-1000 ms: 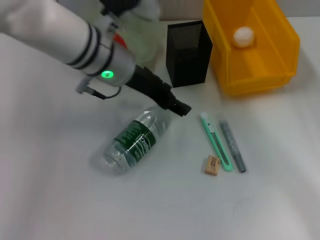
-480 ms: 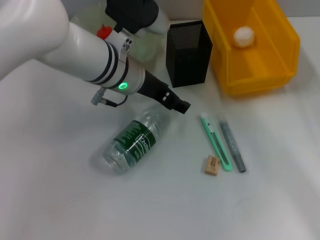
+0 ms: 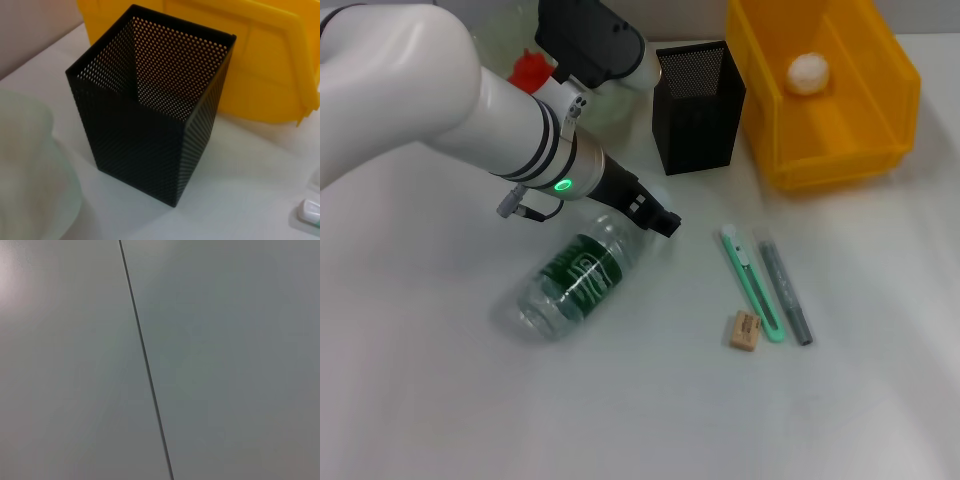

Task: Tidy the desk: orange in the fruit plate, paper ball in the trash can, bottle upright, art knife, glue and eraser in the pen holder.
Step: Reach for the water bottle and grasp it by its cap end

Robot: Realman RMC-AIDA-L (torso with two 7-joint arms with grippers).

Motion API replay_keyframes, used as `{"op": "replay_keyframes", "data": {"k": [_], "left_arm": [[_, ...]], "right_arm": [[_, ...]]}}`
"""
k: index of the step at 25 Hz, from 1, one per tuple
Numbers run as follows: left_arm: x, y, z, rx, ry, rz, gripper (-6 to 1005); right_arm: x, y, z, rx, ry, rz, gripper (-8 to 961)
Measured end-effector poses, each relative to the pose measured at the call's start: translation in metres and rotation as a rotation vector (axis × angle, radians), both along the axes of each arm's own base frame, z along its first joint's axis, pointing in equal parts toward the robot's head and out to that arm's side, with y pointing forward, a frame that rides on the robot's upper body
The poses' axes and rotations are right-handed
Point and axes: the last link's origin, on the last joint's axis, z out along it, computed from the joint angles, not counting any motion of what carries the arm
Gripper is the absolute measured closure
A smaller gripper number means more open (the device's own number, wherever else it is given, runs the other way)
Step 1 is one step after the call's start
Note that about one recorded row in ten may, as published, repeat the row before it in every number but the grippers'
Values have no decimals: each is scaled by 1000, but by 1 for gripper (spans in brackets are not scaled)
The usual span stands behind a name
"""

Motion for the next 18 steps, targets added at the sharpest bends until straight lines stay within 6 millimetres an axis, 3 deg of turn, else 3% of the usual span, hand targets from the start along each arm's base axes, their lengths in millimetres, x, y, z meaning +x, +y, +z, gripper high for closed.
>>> {"op": "replay_keyframes", "data": {"k": [10, 18], "left_arm": [[3, -3, -7, -12, 30, -47, 186], [1, 0, -8, -12, 44, -41, 414]], "right_arm": [[2, -4, -1, 3, 17, -7, 287], [2, -4, -1, 2, 19, -8, 288]]}}
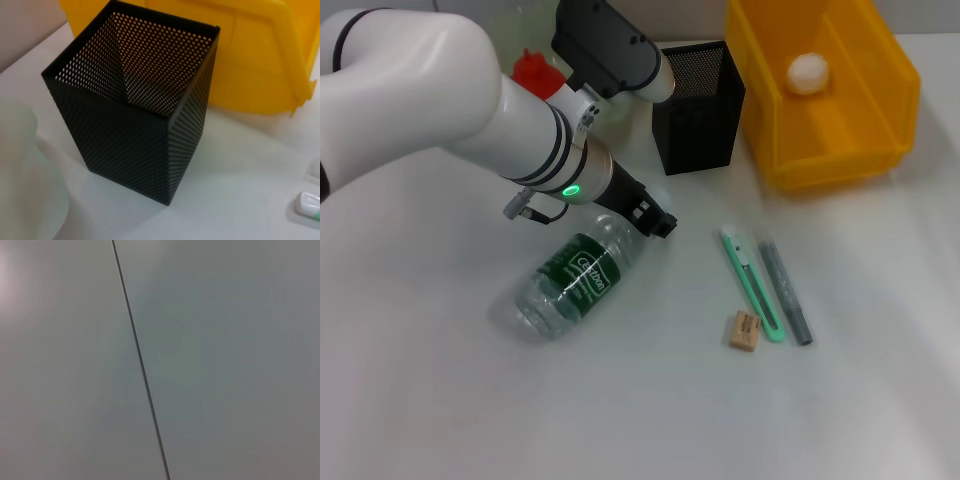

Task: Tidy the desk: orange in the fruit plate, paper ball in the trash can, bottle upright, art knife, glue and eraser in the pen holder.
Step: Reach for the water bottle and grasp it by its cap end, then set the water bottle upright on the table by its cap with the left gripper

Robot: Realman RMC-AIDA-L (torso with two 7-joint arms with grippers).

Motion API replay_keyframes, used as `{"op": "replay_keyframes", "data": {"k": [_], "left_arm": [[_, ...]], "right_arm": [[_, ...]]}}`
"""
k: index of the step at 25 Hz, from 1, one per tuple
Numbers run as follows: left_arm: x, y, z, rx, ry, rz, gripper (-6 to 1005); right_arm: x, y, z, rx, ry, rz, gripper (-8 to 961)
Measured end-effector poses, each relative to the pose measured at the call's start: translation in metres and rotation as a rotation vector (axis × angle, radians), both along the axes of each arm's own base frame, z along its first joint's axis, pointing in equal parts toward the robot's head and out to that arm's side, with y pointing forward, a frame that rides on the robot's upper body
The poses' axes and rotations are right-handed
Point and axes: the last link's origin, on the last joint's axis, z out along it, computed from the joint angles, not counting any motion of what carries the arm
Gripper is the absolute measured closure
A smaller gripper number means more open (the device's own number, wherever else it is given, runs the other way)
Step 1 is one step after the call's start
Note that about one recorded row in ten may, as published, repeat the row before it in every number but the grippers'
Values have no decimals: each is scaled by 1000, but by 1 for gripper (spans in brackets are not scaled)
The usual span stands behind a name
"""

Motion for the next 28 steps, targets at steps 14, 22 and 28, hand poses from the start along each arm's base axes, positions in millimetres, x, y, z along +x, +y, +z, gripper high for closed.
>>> {"op": "replay_keyframes", "data": {"k": [14, 22, 28], "left_arm": [[2, 0, -1, -12, 31, -30, 537], [8, -5, 19, 39, -62, -79, 541], [0, -11, 58, 163, -236, -90, 545]], "right_arm": [[0, 0, 0, 0, 1, 1, 287], [-2, 3, 2, 8, 2, 8, 288], [-6, 7, 4, 11, 0, 23, 288]]}}
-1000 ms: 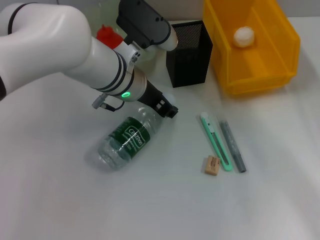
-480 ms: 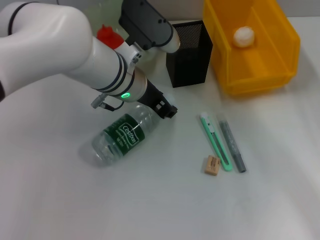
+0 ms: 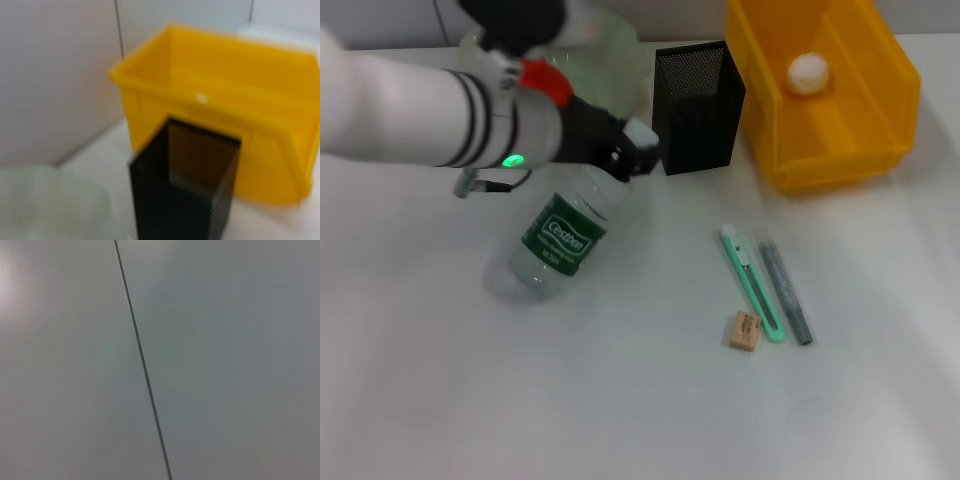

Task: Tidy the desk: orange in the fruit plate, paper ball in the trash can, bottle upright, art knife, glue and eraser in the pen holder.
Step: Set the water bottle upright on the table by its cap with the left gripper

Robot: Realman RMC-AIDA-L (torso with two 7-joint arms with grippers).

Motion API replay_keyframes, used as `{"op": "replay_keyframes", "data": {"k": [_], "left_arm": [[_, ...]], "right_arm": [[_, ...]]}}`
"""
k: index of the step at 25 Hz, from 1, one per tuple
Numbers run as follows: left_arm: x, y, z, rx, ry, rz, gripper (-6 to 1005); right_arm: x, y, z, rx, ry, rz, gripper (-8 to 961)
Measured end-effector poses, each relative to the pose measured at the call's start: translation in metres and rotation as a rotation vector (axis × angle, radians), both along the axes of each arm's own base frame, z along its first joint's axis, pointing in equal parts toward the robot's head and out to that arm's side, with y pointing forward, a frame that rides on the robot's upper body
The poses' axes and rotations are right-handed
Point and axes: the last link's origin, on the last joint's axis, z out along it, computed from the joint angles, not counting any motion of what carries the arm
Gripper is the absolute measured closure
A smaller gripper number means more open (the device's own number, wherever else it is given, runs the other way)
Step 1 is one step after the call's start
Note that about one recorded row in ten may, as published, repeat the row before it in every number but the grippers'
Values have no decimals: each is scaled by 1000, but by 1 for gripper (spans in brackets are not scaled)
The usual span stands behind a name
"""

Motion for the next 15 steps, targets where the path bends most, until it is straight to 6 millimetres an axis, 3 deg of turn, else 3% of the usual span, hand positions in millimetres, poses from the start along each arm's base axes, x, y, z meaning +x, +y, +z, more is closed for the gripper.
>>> {"op": "replay_keyframes", "data": {"k": [8, 15], "left_arm": [[-27, -8, 44, 107, -263, -19, 547], [-47, -13, 47, 140, -347, -37, 549]], "right_arm": [[-4, 4, 1, 0, -3, 15, 287], [-6, 6, 1, -3, -5, 21, 287]]}}
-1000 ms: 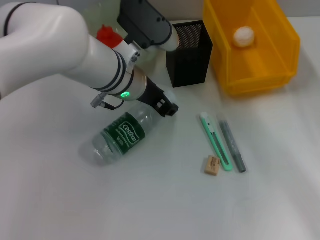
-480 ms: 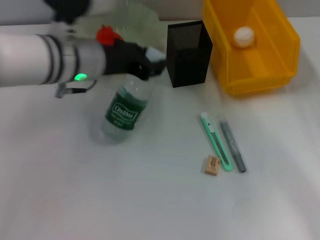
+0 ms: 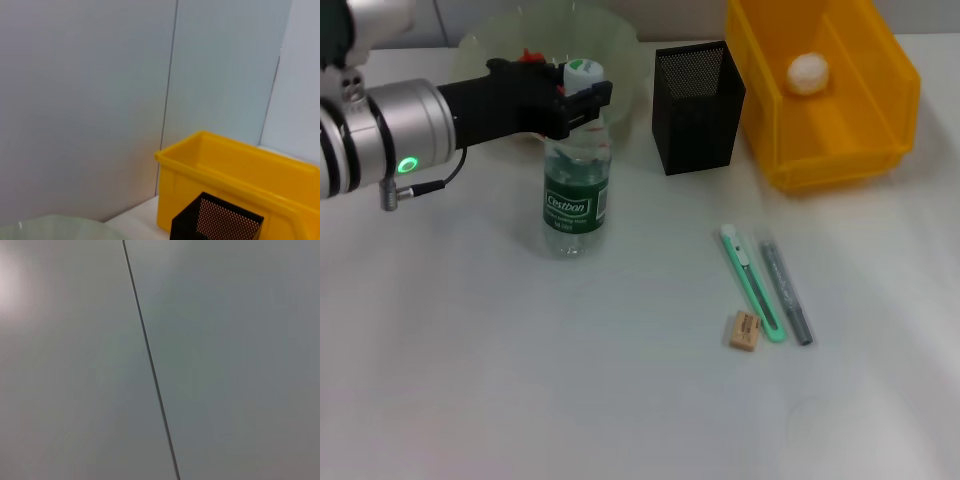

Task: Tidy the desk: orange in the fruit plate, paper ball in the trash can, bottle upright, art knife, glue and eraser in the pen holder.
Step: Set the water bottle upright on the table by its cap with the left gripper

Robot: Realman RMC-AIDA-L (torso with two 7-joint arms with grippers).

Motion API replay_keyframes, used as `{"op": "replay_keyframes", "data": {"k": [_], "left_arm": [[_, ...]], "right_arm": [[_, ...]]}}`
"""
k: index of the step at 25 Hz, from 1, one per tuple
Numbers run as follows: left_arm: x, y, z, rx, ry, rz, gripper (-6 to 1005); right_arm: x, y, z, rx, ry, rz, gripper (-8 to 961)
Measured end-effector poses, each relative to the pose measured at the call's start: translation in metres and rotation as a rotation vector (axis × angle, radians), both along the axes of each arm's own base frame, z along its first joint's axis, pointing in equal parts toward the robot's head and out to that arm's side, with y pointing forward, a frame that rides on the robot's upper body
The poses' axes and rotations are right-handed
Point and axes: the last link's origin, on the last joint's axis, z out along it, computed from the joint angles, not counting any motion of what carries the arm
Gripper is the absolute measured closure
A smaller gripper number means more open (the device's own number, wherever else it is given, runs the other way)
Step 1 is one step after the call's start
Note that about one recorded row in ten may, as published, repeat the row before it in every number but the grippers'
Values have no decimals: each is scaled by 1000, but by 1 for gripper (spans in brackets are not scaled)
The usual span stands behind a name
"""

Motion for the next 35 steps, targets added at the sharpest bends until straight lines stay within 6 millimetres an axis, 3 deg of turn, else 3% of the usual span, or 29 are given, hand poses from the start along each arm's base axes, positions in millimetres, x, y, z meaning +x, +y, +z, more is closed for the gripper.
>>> {"op": "replay_keyframes", "data": {"k": [7, 35], "left_arm": [[-10, -6, 5, 31, -63, -10, 553], [-22, -6, 8, 79, -3, -50, 480]], "right_arm": [[-1, 1, 0, -1, 1, 5, 288], [-4, 4, -1, -9, -3, 12, 288]]}}
